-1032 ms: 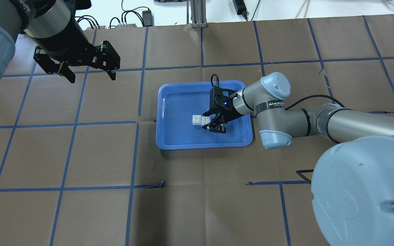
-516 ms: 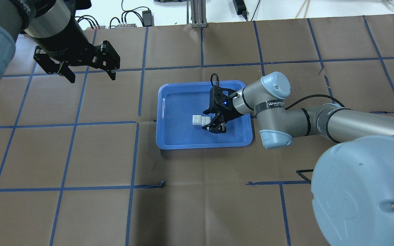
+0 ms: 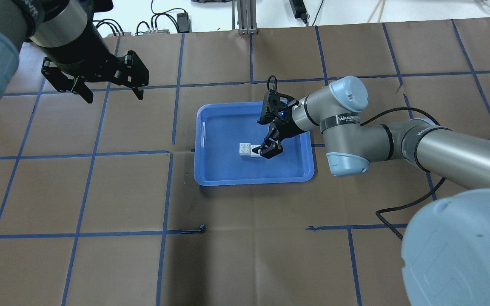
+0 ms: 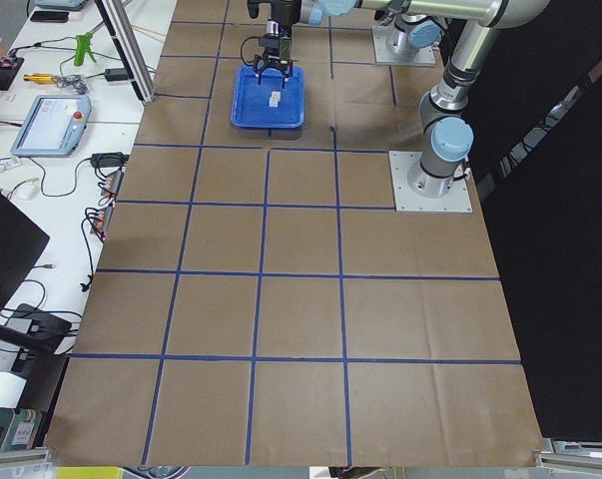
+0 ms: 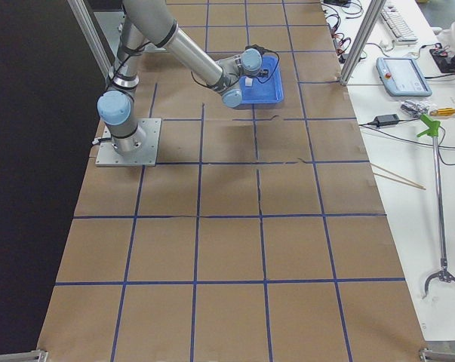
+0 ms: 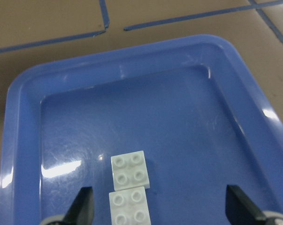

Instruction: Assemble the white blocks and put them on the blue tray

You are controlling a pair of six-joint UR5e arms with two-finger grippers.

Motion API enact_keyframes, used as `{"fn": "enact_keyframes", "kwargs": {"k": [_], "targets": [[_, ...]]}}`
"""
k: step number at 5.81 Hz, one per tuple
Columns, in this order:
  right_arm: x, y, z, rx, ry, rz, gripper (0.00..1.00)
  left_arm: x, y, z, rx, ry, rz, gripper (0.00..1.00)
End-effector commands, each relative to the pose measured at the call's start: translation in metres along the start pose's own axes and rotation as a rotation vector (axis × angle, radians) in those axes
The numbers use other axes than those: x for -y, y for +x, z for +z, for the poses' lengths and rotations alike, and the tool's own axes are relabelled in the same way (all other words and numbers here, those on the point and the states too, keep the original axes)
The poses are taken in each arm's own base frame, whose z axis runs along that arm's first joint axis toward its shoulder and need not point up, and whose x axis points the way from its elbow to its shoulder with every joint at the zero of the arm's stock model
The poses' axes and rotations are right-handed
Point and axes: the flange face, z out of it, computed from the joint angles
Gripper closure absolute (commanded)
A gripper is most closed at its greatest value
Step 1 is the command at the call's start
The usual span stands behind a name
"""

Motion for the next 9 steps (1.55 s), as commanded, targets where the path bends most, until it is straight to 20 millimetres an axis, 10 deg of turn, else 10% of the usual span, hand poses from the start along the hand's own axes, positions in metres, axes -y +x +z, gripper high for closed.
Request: {"fn": "enact_keyframes", "kwargs": {"k": [1,5,7,9], "targets": [[0.032,0.005,-0.072,-0.054,-0.135,0.195,0.0,0.0,0.0,0.0,0.0,0.0,0.001,0.01],[0.072,0.017,-0.208,-0.23,-0.477,0.917,0.0,-0.001,0.001,0.0,0.002,0.0,0.003,0.01],[0.085,-0.006,-0.306,-0.286,-0.605,1.222,0.0,0.0,0.0,0.001,0.005,-0.001,0.001,0.01],[0.095,-0.035,-0.339,-0.407,-0.622,1.363,0.0,0.0,0.0,0.002,0.007,-0.001,0.001,0.01]]}}
